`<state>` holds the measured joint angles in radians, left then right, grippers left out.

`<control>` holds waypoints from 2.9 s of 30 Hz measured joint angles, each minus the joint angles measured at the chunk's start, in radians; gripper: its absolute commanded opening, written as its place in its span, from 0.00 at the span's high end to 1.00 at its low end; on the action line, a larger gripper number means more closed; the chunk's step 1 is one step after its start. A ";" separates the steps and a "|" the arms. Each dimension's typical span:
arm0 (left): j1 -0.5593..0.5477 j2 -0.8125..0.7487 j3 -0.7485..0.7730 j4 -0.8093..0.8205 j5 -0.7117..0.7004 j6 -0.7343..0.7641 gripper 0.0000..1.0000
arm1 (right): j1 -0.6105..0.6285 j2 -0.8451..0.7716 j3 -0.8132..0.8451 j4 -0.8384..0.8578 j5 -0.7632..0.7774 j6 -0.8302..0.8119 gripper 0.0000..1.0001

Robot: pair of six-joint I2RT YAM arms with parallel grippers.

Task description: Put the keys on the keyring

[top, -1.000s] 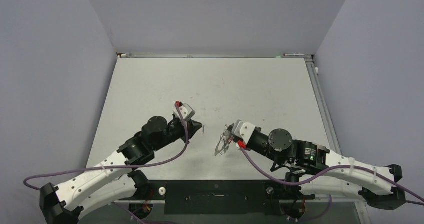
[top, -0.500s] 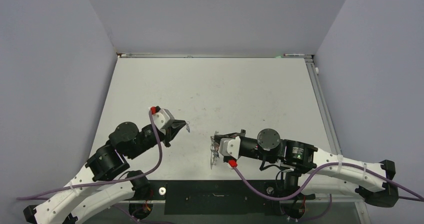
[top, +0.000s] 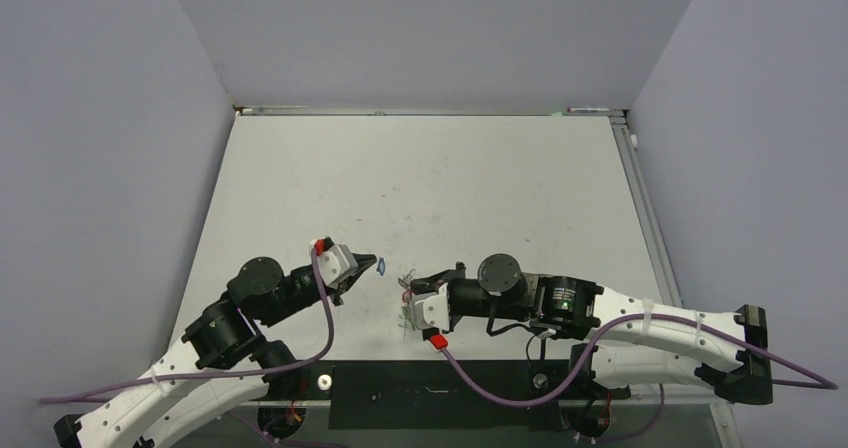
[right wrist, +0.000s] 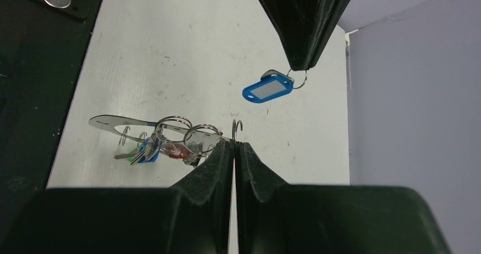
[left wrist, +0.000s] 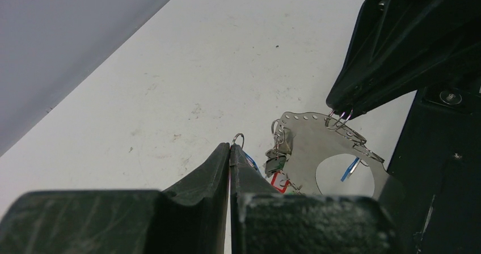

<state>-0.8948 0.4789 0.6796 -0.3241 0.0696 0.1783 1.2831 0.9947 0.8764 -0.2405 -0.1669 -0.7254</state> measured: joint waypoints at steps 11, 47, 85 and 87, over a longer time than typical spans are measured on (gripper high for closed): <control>0.100 -0.051 -0.072 0.102 0.124 -0.030 1.00 | -0.023 -0.009 -0.015 0.022 -0.119 -0.030 0.95; 0.101 0.014 -0.145 0.208 0.438 -0.092 1.00 | -0.146 -0.036 -0.070 0.046 -0.340 0.032 0.95; 0.090 0.025 -0.165 0.263 0.552 -0.149 1.00 | -0.188 -0.001 -0.076 0.100 -0.419 0.091 0.95; 0.090 0.024 -0.165 0.264 0.554 -0.149 1.00 | -0.191 -0.001 -0.076 0.101 -0.421 0.093 0.95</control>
<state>-0.8043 0.5030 0.5144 -0.0605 0.6239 0.0292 1.0924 0.9939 0.8001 -0.1394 -0.5880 -0.6327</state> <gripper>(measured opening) 0.003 0.057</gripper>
